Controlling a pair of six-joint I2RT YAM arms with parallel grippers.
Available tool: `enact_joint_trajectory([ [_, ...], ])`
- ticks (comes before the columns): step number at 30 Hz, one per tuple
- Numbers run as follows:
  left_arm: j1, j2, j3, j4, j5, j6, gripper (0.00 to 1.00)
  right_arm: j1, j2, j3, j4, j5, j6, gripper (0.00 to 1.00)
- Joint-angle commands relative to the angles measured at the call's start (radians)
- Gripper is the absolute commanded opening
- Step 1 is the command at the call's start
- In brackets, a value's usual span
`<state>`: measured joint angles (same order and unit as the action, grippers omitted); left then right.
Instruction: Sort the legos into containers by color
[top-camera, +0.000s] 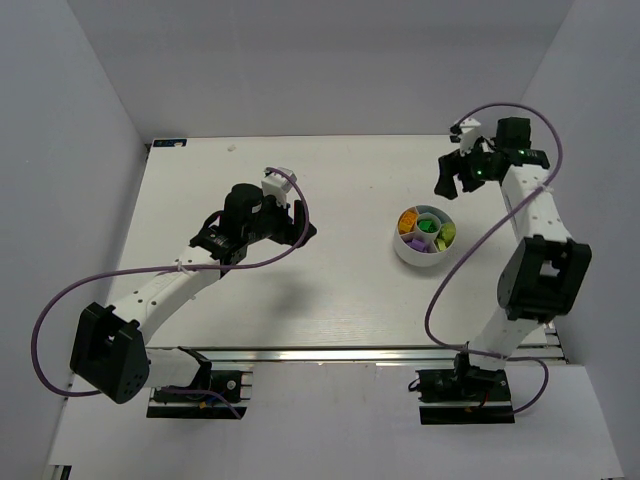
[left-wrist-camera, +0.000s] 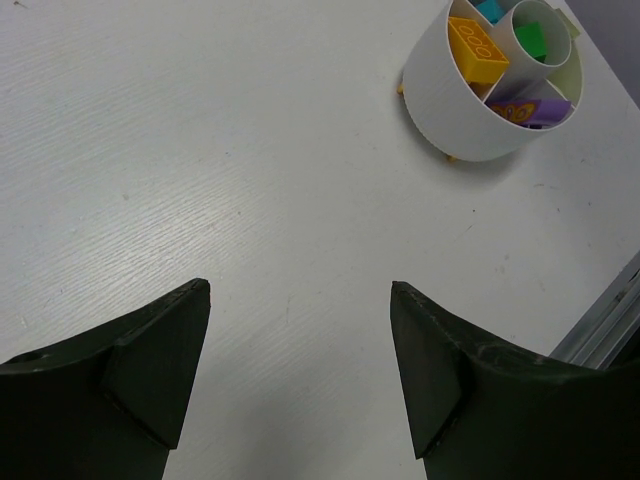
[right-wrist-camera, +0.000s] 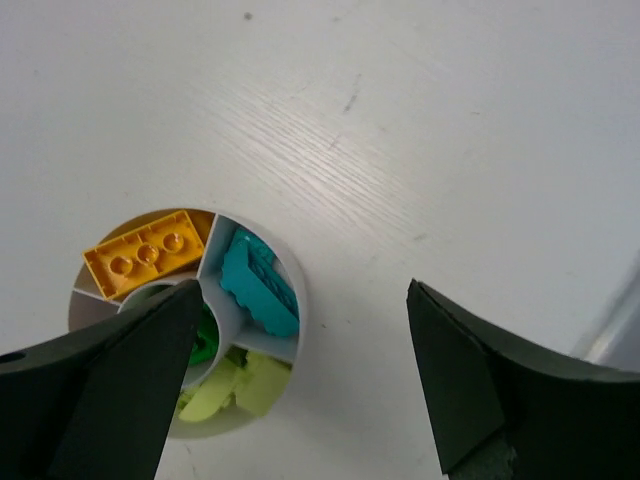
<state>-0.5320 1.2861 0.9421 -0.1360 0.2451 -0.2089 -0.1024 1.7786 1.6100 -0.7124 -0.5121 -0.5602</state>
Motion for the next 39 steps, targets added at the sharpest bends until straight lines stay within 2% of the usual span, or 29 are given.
enact_joint_trajectory([
  [1, 0.003, -0.025, 0.004, 0.003, -0.017, 0.019, 0.82, -0.016, -0.178, -0.066, 0.2, 0.108, 0.123, 0.89],
  [3, 0.003, -0.037, -0.003, 0.006, -0.021, 0.032, 0.82, -0.014, -0.281, -0.189, 0.33, 0.185, 0.243, 0.89],
  [5, 0.003, -0.045, -0.006, 0.004, -0.012, 0.057, 0.84, -0.014, -0.349, -0.257, 0.379, 0.201, 0.298, 0.89],
  [8, 0.003, -0.071, -0.058, 0.039, 0.011, 0.137, 0.95, -0.016, -0.402, -0.341, 0.395, 0.184, 0.344, 0.89],
  [9, 0.003, -0.088, -0.084, 0.067, 0.005, 0.163, 0.98, -0.014, -0.419, -0.367, 0.38, 0.181, 0.336, 0.89],
  [12, 0.003, -0.111, -0.17, 0.165, -0.02, 0.169, 0.98, -0.016, -0.444, -0.39, 0.346, 0.187, 0.32, 0.89],
  [15, 0.003, -0.142, -0.244, 0.265, -0.093, 0.091, 0.98, -0.014, -0.478, -0.42, 0.295, 0.21, 0.234, 0.89],
  [18, -0.006, -0.185, -0.259, 0.293, -0.153, 0.043, 0.98, -0.019, -0.524, -0.456, 0.275, 0.266, 0.143, 0.89],
  [21, -0.007, -0.202, -0.195, 0.182, -0.213, 0.017, 0.98, -0.019, -0.573, -0.447, 0.234, 0.262, 0.106, 0.89],
  [22, -0.006, -0.199, -0.122, 0.146, -0.225, 0.017, 0.98, -0.016, -0.584, -0.438, 0.226, 0.253, 0.115, 0.89],
  [26, -0.006, -0.185, 0.056, -0.055, -0.413, 0.007, 0.98, -0.016, -0.623, -0.403, 0.211, 0.218, 0.129, 0.89],
  [28, -0.006, -0.185, 0.139, -0.153, -0.469, -0.087, 0.98, -0.014, -0.628, -0.413, 0.246, 0.236, 0.157, 0.89],
  [29, -0.006, -0.183, 0.241, -0.265, -0.496, -0.142, 0.98, -0.017, -0.627, -0.41, 0.242, 0.238, 0.172, 0.89],
  [30, -0.006, -0.183, 0.292, -0.308, -0.506, -0.218, 0.98, -0.014, -0.616, -0.374, 0.226, 0.225, 0.192, 0.89],
  [33, -0.006, -0.185, 0.385, -0.379, -0.455, -0.248, 0.98, -0.017, -0.594, -0.325, 0.133, 0.213, 0.171, 0.89],
  [39, -0.006, -0.198, 0.362, -0.421, -0.382, -0.305, 0.98, -0.02, -0.599, -0.315, -0.018, 0.308, 0.151, 0.89],
])
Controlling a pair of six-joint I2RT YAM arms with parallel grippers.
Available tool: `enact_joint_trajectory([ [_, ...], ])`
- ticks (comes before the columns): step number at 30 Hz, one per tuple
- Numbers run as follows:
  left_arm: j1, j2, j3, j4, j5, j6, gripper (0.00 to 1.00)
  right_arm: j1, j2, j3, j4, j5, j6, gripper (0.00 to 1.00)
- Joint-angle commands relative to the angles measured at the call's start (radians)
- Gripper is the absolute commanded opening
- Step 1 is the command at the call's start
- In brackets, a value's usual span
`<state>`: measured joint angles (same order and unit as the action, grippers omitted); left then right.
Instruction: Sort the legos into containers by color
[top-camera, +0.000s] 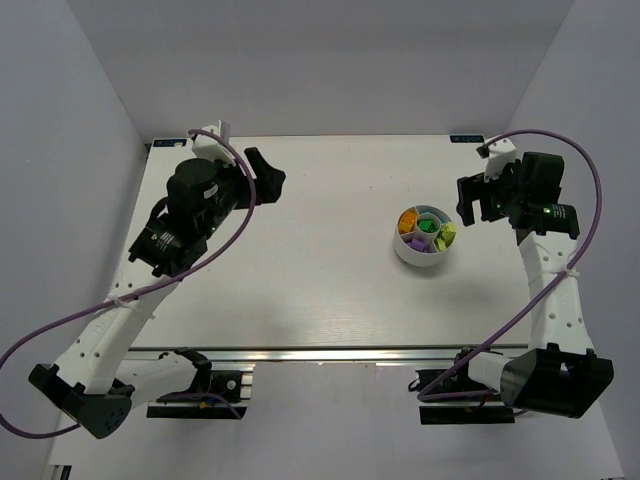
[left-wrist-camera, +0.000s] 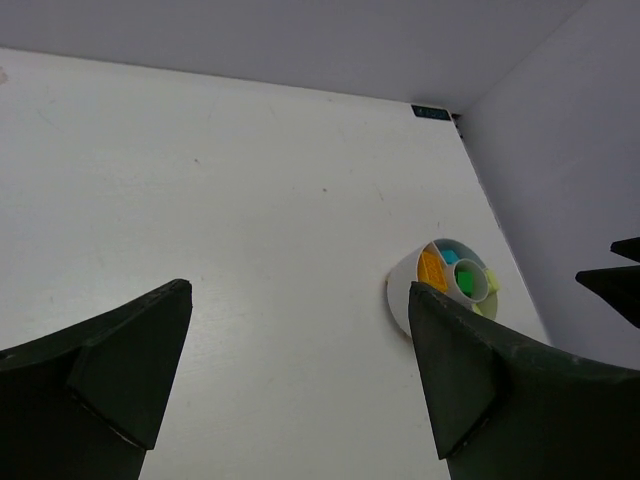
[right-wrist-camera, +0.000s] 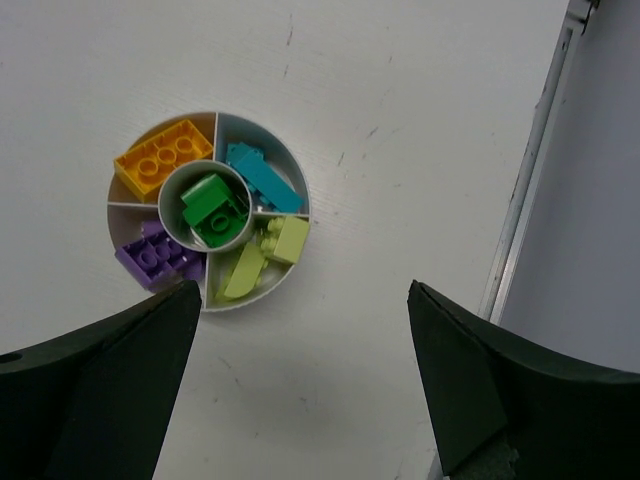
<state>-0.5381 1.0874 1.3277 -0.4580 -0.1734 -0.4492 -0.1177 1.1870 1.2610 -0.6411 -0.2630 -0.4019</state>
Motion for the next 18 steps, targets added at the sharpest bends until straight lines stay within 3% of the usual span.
enact_joint_trajectory([
  [1, 0.0, -0.007, -0.038, -0.093, 0.049, -0.066, 0.98, -0.007, -0.016, 0.023, -0.1, 0.065, -0.012, 0.89],
  [5, 0.0, -0.023, -0.059, -0.102, 0.06, -0.046, 0.98, -0.008, -0.033, 0.0, -0.107, 0.077, 0.015, 0.89],
  [12, 0.0, 0.086, 0.047, -0.248, 0.101, -0.031, 0.98, -0.008, 0.034, 0.139, -0.213, -0.047, 0.124, 0.89],
  [18, 0.0, 0.045, -0.042, -0.131, 0.147, -0.072, 0.98, -0.007, 0.072, 0.193, -0.215, -0.084, 0.133, 0.89],
])
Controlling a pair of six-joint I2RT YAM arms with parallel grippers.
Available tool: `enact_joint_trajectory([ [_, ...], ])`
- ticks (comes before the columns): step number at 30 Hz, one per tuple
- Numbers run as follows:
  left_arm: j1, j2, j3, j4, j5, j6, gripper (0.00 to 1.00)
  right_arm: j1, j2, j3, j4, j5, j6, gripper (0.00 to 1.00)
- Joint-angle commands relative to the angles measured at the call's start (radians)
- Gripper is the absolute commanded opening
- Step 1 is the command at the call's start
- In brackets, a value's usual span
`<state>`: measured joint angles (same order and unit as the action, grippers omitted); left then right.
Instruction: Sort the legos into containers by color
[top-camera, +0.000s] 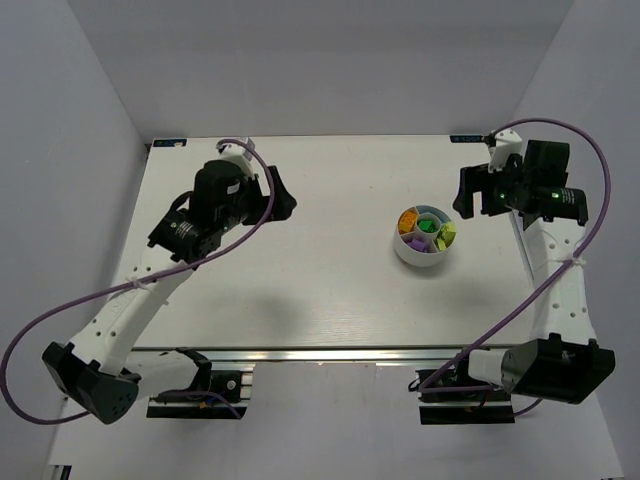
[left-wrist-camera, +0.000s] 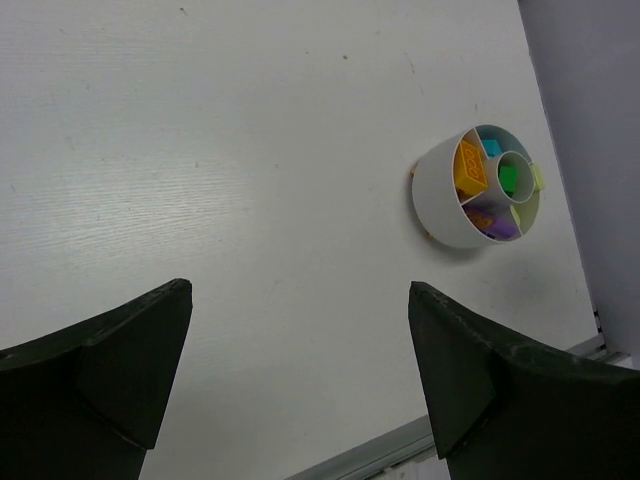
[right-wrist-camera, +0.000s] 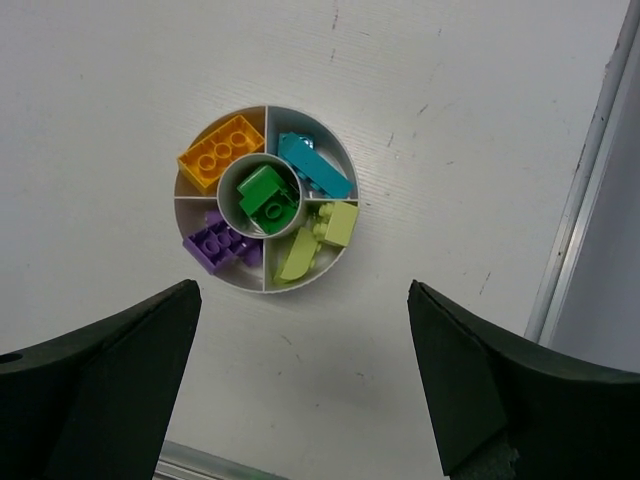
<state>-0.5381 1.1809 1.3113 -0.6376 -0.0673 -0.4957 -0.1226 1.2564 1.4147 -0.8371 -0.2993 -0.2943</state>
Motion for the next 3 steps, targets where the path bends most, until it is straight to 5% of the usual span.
enact_joint_trajectory([
  [1, 0.0, -0.059, -0.035, 0.061, 0.046, -0.026, 0.98, -0.002, -0.006, 0.035, -0.001, -0.052, 0.021, 0.89],
  [3, 0.0, -0.066, -0.05, 0.079, 0.058, -0.026, 0.98, -0.003, -0.046, -0.009, 0.032, -0.06, 0.014, 0.89],
])
